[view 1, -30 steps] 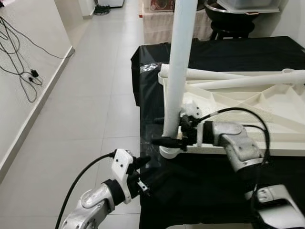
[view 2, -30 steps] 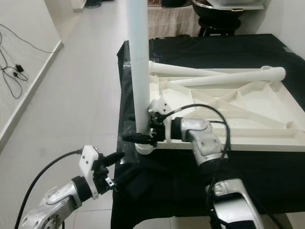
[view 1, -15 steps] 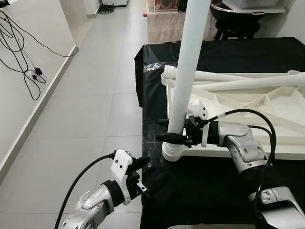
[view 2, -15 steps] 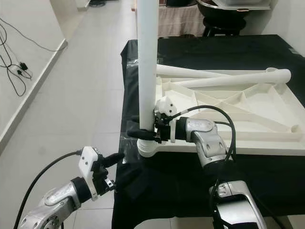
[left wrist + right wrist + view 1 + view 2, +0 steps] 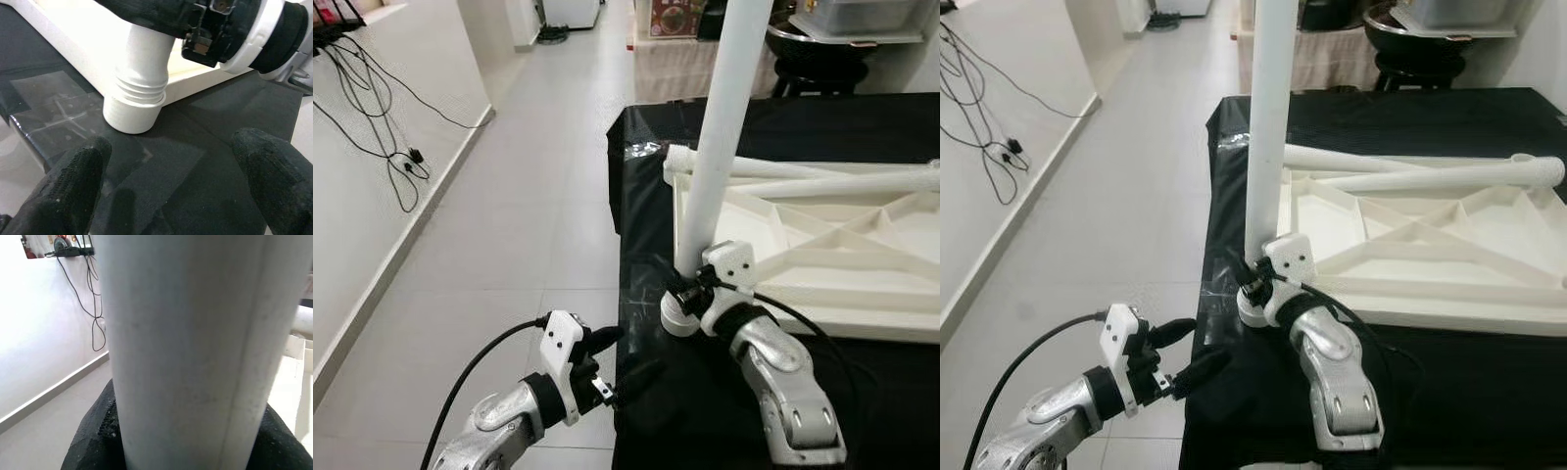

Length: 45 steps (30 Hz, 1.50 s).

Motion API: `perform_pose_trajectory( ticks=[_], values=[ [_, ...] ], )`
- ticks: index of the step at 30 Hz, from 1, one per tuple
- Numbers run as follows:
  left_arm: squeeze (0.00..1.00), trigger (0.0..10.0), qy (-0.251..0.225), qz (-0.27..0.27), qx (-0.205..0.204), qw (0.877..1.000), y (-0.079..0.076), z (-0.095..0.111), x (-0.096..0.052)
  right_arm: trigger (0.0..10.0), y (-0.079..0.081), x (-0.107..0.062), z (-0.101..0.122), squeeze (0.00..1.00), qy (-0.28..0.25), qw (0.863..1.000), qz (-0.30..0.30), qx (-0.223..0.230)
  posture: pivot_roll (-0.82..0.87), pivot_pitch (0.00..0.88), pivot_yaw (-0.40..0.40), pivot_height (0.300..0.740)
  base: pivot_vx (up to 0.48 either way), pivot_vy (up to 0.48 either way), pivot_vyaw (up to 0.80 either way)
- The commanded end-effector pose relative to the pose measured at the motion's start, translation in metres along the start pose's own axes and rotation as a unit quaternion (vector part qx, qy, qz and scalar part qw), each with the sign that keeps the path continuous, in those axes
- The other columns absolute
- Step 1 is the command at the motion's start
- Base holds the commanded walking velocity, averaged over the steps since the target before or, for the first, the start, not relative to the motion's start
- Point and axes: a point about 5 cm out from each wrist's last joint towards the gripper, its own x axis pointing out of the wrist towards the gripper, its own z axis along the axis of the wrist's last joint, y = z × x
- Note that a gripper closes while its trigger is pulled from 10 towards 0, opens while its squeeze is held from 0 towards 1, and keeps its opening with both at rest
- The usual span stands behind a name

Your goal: Building children table

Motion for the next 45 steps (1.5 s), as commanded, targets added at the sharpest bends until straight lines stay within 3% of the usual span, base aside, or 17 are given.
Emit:
perform_pose_trajectory(
  ticks=[1,3,4,7,8,10,11,15,24,25,27,37,39,41,42,43,45],
  values=[
    [0.0,10.0,0.01,0.014,-0.006,1.0,0.005,-0.005,-0.005,10.0,-0.011,-0.006,-0.033,0.0,0.082,0.996,-0.02,0.025,-0.08,0.164,0.048,0.74,0.0,0.0,0.0],
    [0.0,10.0,0.009,0.016,-0.006,1.0,0.005,-0.005,-0.005,10.0,-0.01,-0.005,-0.029,0.0,0.075,0.997,-0.021,0.026,-0.08,0.164,0.048,0.74,0.0,0.0,0.0],
    [0.0,10.0,0.01,0.017,-0.005,1.0,0.005,-0.005,-0.005,10.0,-0.006,-0.001,-0.021,1.0,0.055,0.997,0.021,0.042,-0.07,0.163,0.048,0.74,0.0,0.0,0.0],
    [0.0,10.0,0.013,0.016,-0.001,1.0,0.005,-0.005,-0.005,10.0,0.001,0.003,-0.006,1.0,0.029,0.991,0.121,0.049,-0.07,0.158,0.045,0.74,0.0,0.0,0.0],
    [0.0,10.0,0.014,0.015,0.001,1.0,0.004,-0.005,-0.004,10.0,0.001,0.004,0.0,0.74,0.022,0.984,0.174,0.035,-0.06,0.156,0.045,0.74,0.0,0.0,0.0],
    [0.0,10.0,0.015,0.015,0.005,1.0,0.004,-0.005,-0.003,10.0,-0.001,0.005,0.004,0.74,0.022,0.977,0.21,0.019,-0.06,0.156,0.045,0.74,0.0,0.0,0.0],
    [0.0,10.0,0.016,0.017,0.011,1.0,0.003,-0.005,-0.003,10.0,-0.004,0.006,0.007,0.0,0.026,0.966,0.258,-0.008,-0.05,0.153,0.04,0.74,0.0,0.0,0.0],
    [0.0,10.0,0.027,0.033,0.041,0.998,0.003,-0.006,-0.003,10.0,-0.019,0.016,0.014,0.0,0.036,0.939,0.342,-0.024,-0.03,0.145,0.039,0.74,0.0,0.0,0.0],
    [0.0,10.0,0.061,0.074,0.127,0.987,-0.001,-0.007,-0.008,10.0,-0.033,0.041,0.027,0.0,0.031,0.925,0.379,0.005,-0.01,0.126,0.046,0.74,0.0,0.0,0.0],
    [0.0,10.0,0.06,0.074,0.132,0.987,-0.003,-0.006,-0.008,0.7,-0.035,0.043,0.029,0.0,0.03,0.927,0.374,0.002,-0.01,0.125,0.05,0.74,0.0,0.0,0.0],
    [0.0,10.0,0.059,0.073,0.134,0.987,-0.006,-0.005,-0.008,0.0,-0.039,0.047,0.031,0.0,0.027,0.927,0.375,-0.001,-0.01,0.125,0.05,0.74,0.0,0.0,0.0],
    [0.0,10.0,0.049,0.063,0.117,0.99,-0.01,-0.006,-0.006,0.0,-0.061,0.026,0.021,0.0,0.042,0.928,0.371,0.004,-0.03,0.131,0.062,0.74,0.0,0.0,0.0],
    [0.0,10.0,0.047,0.062,0.111,0.991,-0.009,-0.006,-0.007,0.0,-0.068,0.017,0.007,0.0,0.058,0.967,0.249,0.002,-0.05,0.14,0.051,0.74,0.0,0.0,0.0],
    [0.0,10.0,0.047,0.061,0.109,0.991,-0.008,-0.007,-0.008,0.0,-0.07,0.014,0.002,0.0,0.063,0.978,0.2,0.0,-0.05,0.14,0.051,0.74,0.0,0.0,0.0],
    [0.0,10.0,0.046,0.06,0.106,0.991,-0.008,-0.006,-0.009,0.0,-0.052,-0.002,-0.024,0.0,0.087,0.994,0.056,0.035,-0.03,0.15,0.025,0.74,0.0,0.0,0.0],
    [0.0,10.0,0.046,0.06,0.106,0.991,-0.008,-0.006,-0.009,0.0,-0.052,-0.002,-0.024,0.0,0.087,0.994,0.056,0.035,-0.03,0.15,0.025,0.74,0.0,0.0,0.0],
    [0.0,10.0,0.047,0.055,0.103,0.992,-0.005,-0.004,-0.011,0.0,-0.017,-0.046,-0.052,0.0,0.134,0.981,-0.12,0.068,-0.04,0.168,0.055,0.74,0.0,0.0,0.0]
  ],
)
